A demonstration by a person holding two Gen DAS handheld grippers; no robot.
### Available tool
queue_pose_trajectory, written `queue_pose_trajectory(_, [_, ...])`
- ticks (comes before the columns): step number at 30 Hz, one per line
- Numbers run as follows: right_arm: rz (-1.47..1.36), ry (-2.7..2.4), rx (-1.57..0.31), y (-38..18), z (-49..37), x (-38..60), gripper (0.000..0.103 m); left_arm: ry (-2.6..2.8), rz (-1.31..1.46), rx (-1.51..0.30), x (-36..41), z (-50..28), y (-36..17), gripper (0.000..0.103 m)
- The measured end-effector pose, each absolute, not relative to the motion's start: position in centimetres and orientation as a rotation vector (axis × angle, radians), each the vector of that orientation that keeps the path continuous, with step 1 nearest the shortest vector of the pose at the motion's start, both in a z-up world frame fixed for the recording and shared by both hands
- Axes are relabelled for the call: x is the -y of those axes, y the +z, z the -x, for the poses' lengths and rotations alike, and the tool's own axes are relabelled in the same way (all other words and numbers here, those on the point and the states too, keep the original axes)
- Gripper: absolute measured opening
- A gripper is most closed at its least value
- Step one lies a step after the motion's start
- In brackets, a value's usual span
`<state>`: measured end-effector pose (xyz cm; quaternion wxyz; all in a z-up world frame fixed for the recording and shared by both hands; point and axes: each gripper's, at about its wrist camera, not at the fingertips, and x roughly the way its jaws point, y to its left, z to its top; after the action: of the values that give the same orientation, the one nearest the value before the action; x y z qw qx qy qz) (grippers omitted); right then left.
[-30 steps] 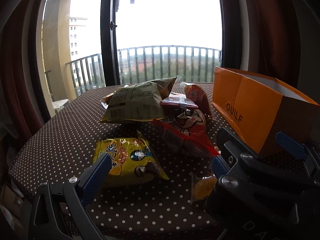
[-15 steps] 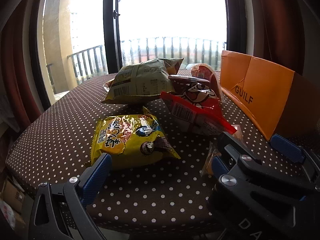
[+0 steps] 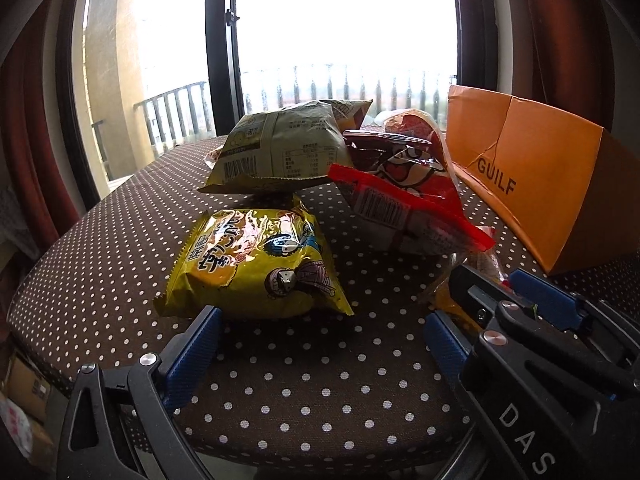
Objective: Organize snacks
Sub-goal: 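Move the right gripper toward the snack pile and grasp a small clear candy packet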
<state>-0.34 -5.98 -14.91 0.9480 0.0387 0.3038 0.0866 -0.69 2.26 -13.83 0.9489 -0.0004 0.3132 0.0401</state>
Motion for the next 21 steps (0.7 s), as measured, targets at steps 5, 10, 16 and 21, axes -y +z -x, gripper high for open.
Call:
queue_pose_trajectory(5, [-0.044,0.209,-0.614,-14.6,0.4,5.5,0.028,0.124,-0.009,-0.643,-2.7,0.4,-13.7,0.101])
queue_pose_trajectory(10, [-0.038,0.225,-0.61,-14.1,0.4,5.1,0.024,0.142,-0.017,-0.635,-3.1,0.4,-13.2,0.101])
queue_pose_trajectory(16, [-0.039,0.237,-0.577,-12.7,0.4,4.5,0.024,0.155,-0.003,-0.608,-4.2,0.1,-12.1,0.101])
queue_pose_trajectory(21, [-0.041,0.258,-0.566,-12.2,-0.5,3.6,0.024,0.168,0.005,-0.611,-5.5,-1.1,-11.8,0.101])
